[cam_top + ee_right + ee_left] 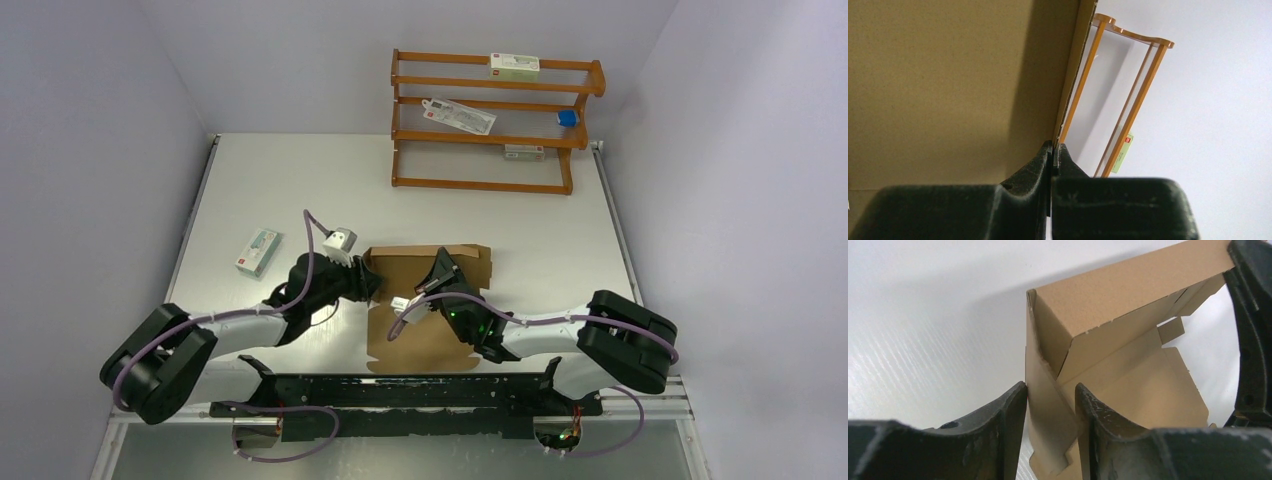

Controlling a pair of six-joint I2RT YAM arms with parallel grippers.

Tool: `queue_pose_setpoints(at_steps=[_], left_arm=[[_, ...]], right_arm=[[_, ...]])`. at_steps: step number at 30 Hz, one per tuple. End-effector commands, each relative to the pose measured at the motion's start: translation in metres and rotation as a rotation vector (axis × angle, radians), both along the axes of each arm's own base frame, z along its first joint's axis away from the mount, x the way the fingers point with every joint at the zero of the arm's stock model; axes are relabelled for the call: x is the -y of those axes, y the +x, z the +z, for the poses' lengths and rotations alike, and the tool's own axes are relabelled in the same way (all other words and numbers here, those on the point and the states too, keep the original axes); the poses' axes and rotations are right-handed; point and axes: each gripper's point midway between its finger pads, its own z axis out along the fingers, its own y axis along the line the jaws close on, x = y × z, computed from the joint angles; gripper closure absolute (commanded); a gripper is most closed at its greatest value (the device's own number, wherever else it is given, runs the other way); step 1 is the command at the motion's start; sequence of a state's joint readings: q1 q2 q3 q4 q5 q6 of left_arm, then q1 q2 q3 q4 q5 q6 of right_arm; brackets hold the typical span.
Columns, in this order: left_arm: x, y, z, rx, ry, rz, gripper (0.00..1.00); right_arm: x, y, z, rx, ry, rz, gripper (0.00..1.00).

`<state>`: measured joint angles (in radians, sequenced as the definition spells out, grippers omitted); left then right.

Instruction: Fold the paper box

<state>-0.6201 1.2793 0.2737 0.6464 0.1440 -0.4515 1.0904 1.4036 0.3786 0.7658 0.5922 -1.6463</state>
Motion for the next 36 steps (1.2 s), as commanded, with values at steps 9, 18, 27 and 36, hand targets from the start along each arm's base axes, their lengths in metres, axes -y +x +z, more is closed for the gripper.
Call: queue_pose_setpoints(at_steps=[9,18,27,36], left_arm=[[0.003,0.048,0.053,0.232,0.049,0.083,0.66],[0.004,0.104,0.072,0.396,0.113,0.157,0.71],[0.004,0.105,0.058,0.465,0.085,0.144,0.71],[-0.003,0.083,0.045,0.451,0.035,0.137,0.64]], right_arm=[[-0.017,0.026,0.022,0.092,0.068,0.016,1.00],[-0.024,0.075,0.038,0.171,0.123,-0.032,1.00],[-0.016,0.079,0.026,0.252,0.184,-0.029,1.00],[-0.006,0.059,0.019,0.304,0.188,-0.036,1.00]])
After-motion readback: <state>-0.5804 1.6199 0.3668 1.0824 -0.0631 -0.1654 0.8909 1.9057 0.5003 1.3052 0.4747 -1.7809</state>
